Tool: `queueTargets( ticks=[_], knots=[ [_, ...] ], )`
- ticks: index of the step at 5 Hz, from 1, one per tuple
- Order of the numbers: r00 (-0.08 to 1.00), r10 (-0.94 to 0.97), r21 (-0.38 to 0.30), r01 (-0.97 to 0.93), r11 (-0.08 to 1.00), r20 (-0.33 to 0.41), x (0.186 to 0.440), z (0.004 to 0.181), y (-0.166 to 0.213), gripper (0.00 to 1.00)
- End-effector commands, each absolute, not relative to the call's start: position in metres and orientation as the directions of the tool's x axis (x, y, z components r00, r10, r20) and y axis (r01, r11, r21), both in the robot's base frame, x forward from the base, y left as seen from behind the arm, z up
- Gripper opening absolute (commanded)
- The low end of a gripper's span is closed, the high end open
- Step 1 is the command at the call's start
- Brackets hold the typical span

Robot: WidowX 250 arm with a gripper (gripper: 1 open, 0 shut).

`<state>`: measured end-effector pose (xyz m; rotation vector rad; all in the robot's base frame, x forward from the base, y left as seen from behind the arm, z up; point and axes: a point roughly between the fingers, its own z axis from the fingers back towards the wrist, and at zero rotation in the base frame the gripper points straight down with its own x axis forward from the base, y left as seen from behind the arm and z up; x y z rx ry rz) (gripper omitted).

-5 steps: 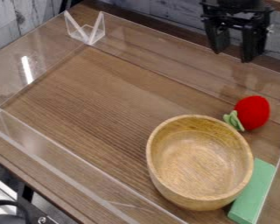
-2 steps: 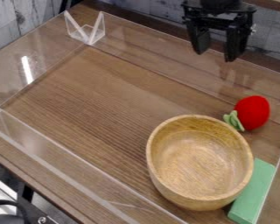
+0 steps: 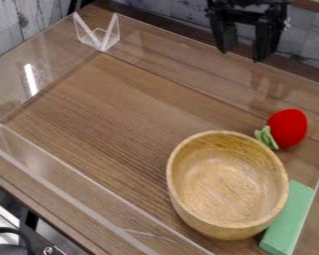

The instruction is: Move the red fruit to the right side of the table

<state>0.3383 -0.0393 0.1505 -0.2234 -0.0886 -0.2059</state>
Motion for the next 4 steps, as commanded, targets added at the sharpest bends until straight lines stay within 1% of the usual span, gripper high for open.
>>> queueTargets(
  ticks=[1,2,4],
  knots=[
    [0.949,-0.249,-0.175,0.283,0.943,0.194,0.333,0.182,-0.027,1.0],
    [0.953,-0.243,-0.168,0.274,0.947,0.183,0.326,0.185,-0.027,1.0],
    [0.964,-0.227,-0.172,0.248,0.953,0.137,0.314,0.185,-0.036,1.0]
  ],
)
